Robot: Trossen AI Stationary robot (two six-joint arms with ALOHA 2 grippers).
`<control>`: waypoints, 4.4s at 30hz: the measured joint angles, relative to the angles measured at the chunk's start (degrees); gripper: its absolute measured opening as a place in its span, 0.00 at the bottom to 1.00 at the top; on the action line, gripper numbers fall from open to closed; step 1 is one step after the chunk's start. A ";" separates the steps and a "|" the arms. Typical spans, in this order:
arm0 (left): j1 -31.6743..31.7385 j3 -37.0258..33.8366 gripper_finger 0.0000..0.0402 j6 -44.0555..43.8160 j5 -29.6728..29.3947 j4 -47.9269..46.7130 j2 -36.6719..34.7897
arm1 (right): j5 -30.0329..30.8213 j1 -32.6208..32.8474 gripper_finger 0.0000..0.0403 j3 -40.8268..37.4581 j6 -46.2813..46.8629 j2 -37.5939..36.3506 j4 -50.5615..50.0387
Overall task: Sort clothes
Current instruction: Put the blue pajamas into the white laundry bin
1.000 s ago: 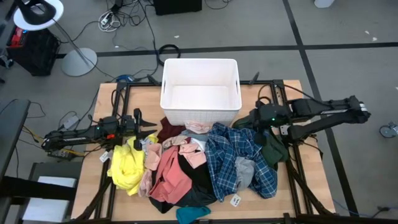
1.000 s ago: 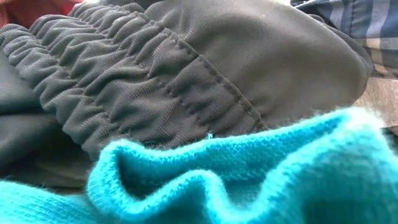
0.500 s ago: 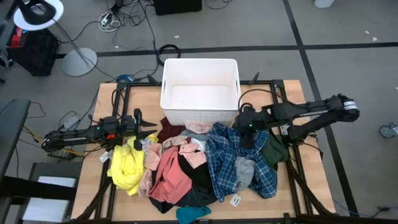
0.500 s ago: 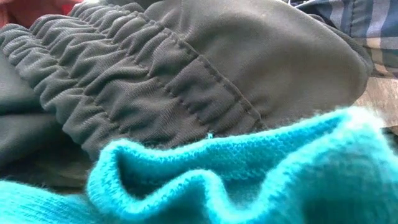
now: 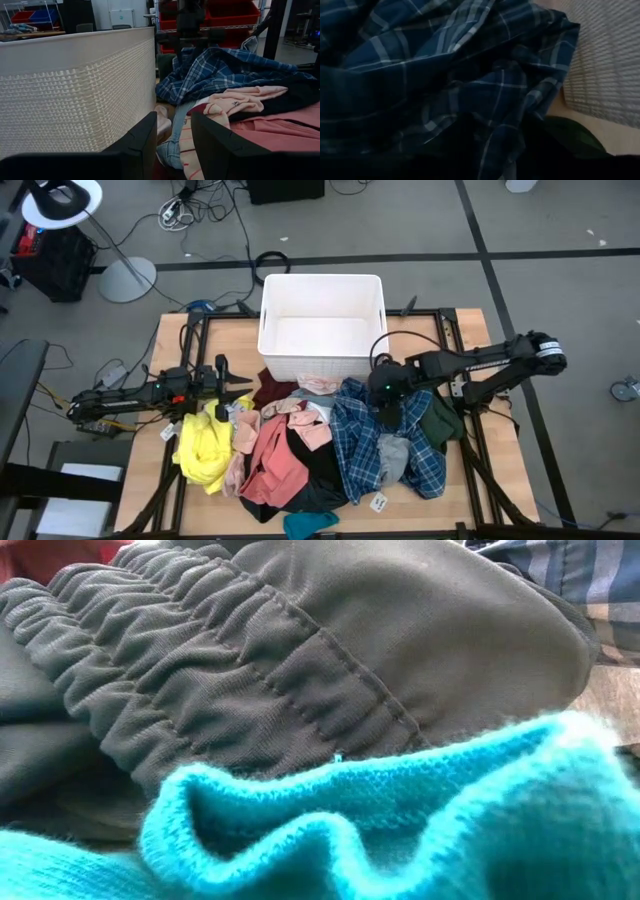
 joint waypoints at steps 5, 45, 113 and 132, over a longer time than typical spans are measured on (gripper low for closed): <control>-0.01 0.01 0.32 0.00 0.00 -0.01 0.00 | -1.05 0.24 0.21 0.00 -1.17 3.12 1.18; -0.01 0.01 0.32 -0.02 0.00 -0.01 0.00 | 22.02 3.77 0.00 36.09 -0.66 -0.87 -3.36; 0.00 0.01 0.32 -0.04 0.00 -0.01 -0.02 | -12.62 -31.25 0.33 74.82 3.27 57.05 -17.53; 0.00 0.01 0.32 -0.04 0.00 -0.04 -0.02 | -9.04 -30.05 0.48 74.84 -0.08 36.92 -23.48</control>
